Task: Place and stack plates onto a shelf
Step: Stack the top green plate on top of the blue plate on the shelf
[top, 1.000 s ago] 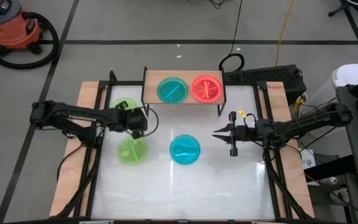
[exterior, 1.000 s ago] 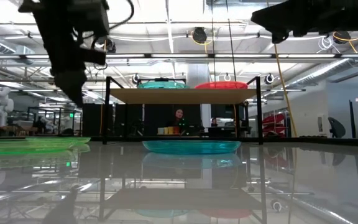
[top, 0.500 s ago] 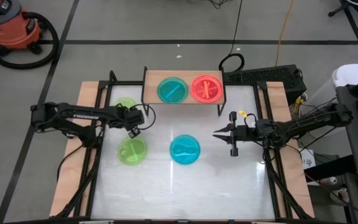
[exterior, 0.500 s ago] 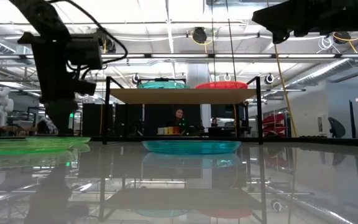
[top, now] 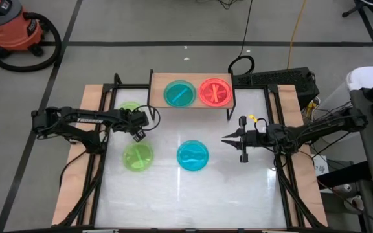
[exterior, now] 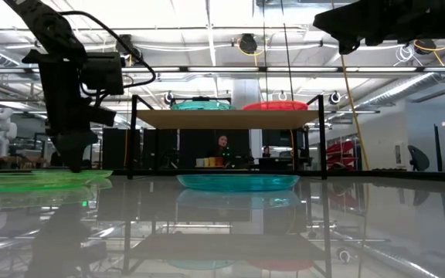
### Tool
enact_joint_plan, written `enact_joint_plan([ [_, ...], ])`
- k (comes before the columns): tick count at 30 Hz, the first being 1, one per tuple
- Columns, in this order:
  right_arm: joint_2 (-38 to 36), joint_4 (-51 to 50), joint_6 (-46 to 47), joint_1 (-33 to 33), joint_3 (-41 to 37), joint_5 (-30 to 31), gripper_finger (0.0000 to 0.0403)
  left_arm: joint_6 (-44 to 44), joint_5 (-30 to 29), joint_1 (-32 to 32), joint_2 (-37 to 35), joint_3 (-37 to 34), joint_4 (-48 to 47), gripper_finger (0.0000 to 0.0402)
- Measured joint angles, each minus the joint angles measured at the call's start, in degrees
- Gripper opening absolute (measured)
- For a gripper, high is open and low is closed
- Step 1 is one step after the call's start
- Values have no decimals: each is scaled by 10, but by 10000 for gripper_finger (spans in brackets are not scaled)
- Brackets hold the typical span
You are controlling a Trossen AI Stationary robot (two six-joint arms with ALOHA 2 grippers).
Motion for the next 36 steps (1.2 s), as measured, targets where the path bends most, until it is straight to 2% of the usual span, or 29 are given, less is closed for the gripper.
enact_joint_plan([
  [6,0,-1,1,0,0,0,47,-26,-5,0,1,0,15,134],
  [14,0,-2,2,0,0,0,47,-35,-14,-1,64,3,32,134],
  [18,0,-3,2,0,0,1,47,-47,-53,-2,84,3,36,129],
  [21,0,-3,2,0,0,1,47,-41,-58,-1,85,2,39,99],
  [26,0,-3,2,0,0,1,47,-39,-58,-1,86,2,38,15],
  [30,0,-4,1,0,0,1,47,-42,-56,-7,79,11,8,6],
  [36,0,-4,1,0,1,1,47,-82,-24,-54,33,79,-117,3],
])
